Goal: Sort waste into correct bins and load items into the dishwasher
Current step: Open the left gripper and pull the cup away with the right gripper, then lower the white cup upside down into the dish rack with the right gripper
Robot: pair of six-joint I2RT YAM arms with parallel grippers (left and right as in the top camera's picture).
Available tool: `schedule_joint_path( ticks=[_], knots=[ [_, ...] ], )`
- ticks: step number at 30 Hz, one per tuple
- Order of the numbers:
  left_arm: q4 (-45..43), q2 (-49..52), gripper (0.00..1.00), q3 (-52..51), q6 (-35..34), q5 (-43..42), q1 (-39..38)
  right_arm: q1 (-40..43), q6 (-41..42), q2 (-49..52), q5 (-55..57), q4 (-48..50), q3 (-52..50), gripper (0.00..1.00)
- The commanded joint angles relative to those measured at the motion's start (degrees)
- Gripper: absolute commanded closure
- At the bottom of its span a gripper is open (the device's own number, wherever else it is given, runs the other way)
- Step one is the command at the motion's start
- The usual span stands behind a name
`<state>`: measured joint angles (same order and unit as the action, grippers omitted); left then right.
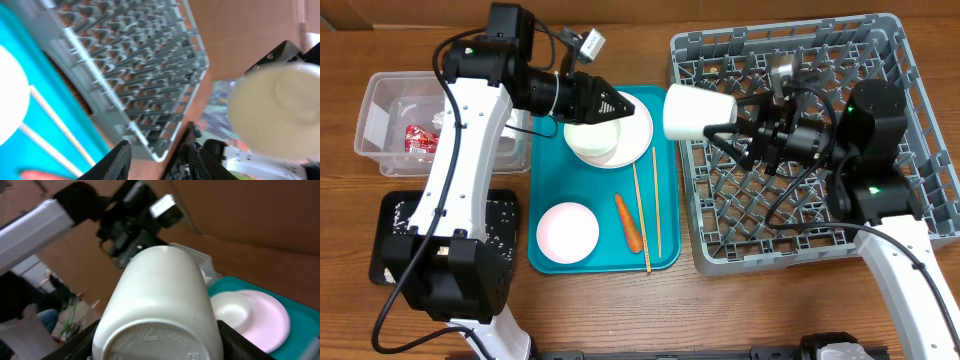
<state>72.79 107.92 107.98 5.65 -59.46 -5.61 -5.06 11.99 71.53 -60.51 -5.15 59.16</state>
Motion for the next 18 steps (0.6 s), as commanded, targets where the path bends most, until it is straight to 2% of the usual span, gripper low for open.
schedule_joint_path(
  ticks=[1, 3, 6, 10, 15, 18],
  knots=[
    [0.2, 0.6, 0.6, 0.1, -3.1, 8.8, 0.1, 2.6, -2.4, -1.0, 10.7, -5.2, 1.3, 0.67],
    [0.6, 0.6, 0.6, 0.1, -3.4, 11.4, 0.1, 3.9, -4.2, -1.0, 17.3, -10.1, 1.4, 0.67],
    [1.1, 0.6, 0.6, 0.1, -3.8, 15.4, 0.1, 5.7, -6.3, -1.0, 32.9, -20.2, 4.1, 0.7],
    [1.0, 0.6, 0.6, 0.1, -5.9, 19.9, 0.1, 5.9, -6.4, -1.0, 46.6, -32.0, 12.4, 0.7],
    [0.7, 0.6, 0.6, 0.1, -9.2, 26.3, 0.0, 4.5, -6.4, -1.0, 56.2, -46.3, 22.1, 0.73],
    [0.4, 0.6, 0.6, 0.1, -11.6, 30.1, -0.1, 3.6, -6.0, -0.9, 59.8, -53.2, 24.5, 0.75]
  ],
)
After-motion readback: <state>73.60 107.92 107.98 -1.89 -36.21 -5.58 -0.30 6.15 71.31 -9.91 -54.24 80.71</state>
